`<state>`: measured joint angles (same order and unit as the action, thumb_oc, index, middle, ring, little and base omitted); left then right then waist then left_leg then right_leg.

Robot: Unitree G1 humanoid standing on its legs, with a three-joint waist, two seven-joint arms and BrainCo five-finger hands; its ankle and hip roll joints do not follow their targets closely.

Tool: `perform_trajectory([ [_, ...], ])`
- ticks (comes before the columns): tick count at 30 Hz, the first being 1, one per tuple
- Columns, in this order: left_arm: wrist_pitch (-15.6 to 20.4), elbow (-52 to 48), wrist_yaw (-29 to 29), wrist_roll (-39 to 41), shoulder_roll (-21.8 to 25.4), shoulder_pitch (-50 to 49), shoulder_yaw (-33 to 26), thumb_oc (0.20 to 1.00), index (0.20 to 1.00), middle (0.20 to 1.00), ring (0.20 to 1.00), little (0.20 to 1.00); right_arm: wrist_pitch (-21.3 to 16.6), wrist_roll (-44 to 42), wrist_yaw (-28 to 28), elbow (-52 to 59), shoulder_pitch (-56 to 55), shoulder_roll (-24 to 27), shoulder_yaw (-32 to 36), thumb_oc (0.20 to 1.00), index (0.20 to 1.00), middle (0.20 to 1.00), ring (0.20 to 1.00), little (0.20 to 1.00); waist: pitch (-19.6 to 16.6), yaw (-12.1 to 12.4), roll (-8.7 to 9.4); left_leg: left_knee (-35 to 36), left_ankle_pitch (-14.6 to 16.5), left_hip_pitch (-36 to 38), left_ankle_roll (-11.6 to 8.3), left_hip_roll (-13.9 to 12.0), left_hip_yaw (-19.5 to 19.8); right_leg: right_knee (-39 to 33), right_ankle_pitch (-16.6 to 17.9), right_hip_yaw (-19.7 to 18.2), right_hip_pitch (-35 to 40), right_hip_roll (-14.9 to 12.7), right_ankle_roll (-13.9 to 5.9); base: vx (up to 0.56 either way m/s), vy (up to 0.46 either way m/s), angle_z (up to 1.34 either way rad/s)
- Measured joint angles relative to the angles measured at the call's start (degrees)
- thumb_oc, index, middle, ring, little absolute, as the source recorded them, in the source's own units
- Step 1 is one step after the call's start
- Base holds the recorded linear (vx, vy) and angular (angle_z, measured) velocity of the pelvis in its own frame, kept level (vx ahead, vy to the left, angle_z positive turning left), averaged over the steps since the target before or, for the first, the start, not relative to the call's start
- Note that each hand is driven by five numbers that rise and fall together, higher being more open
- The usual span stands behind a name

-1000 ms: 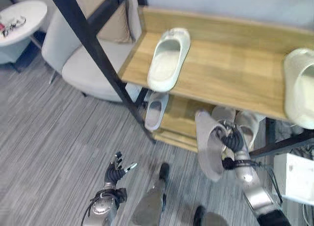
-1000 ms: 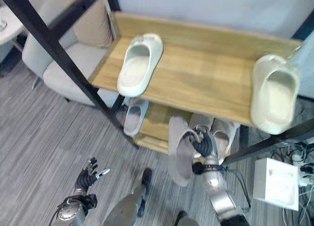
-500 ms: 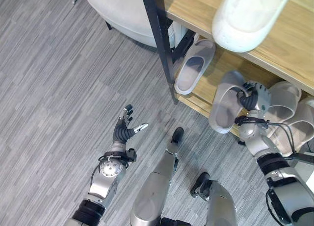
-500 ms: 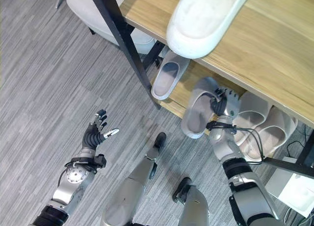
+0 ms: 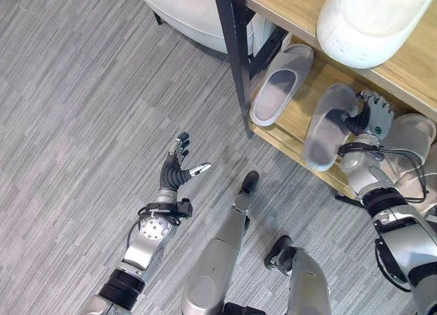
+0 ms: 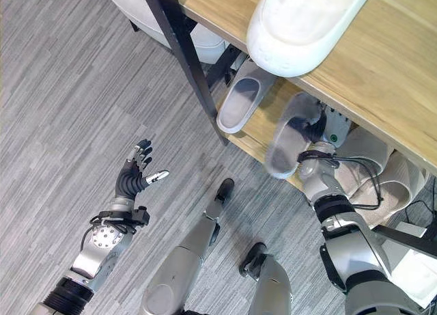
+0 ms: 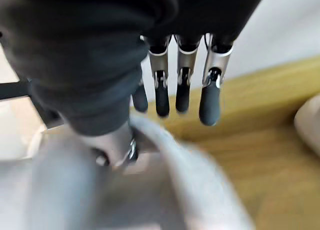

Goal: Arrange the slippers neatly on the shoe rack.

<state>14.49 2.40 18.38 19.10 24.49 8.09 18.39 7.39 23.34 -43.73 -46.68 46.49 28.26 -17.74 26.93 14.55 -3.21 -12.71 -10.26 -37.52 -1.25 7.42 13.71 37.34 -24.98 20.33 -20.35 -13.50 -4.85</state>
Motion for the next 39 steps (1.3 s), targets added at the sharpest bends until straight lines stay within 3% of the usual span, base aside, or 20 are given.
perform_trajectory([
  [8,0.00,-0.13,0.52,0.01,-0.14,1.78,1.16,1.000,1.000,1.000,1.000,1.000,-1.82,-5.79,-0.61,5.75,-4.09,-6.30,3.14,1.000,1.000,1.000,1.000,1.000,-0.02,-1.09,-0.01,0.06,-0.65,1.69,-0.10,-0.26,-0.09,-0.76,0.01,-0.33,1.41,0.05,0.00,0.00,0.006,-0.01],
  [11,-0.17,-0.04,0.93,0.03,-1.21,1.54,1.87,1.000,1.000,1.000,1.000,1.000,-5.50,-13.67,-3.36,11.18,-9.71,-11.74,7.70,1.000,1.000,1.000,1.000,1.000,-0.06,-3.06,0.00,0.04,-0.46,1.91,0.16,-0.78,-0.85,-0.26,0.03,-1.24,1.11,0.29,0.02,-0.03,0.032,-0.13],
  [22,-0.25,0.07,0.98,0.06,-1.72,-0.03,1.80,1.000,1.000,1.000,1.000,1.000,-8.87,-22.83,-2.83,9.30,-12.58,-14.37,7.69,1.000,1.000,1.000,1.000,1.000,-0.06,-3.28,0.01,0.22,-0.50,2.09,0.09,-2.06,-1.63,0.29,0.21,-2.16,0.74,1.27,0.33,-0.01,0.000,-0.05],
  [32,-1.32,0.09,-0.55,0.86,-1.69,-0.78,1.67,1.000,1.000,1.000,1.000,1.000,-17.06,-49.52,6.81,6.56,-7.33,-17.27,7.69,1.000,1.000,1.000,1.000,1.000,-0.57,-2.56,0.29,0.38,-0.43,1.53,-0.07,-1.71,-1.29,0.40,0.10,-1.62,0.34,1.25,0.51,0.01,-0.018,0.02],
  [39,-1.87,0.09,-1.77,2.31,-1.63,-0.73,1.79,1.000,1.000,1.000,1.000,1.000,-19.50,-64.18,12.54,6.32,-3.31,-17.83,7.67,1.000,1.000,1.000,1.000,1.000,-0.93,-0.76,0.39,0.48,-0.20,1.59,-0.47,-1.70,-0.68,0.41,0.02,-1.35,0.48,1.22,0.63,0.01,-0.014,0.01],
])
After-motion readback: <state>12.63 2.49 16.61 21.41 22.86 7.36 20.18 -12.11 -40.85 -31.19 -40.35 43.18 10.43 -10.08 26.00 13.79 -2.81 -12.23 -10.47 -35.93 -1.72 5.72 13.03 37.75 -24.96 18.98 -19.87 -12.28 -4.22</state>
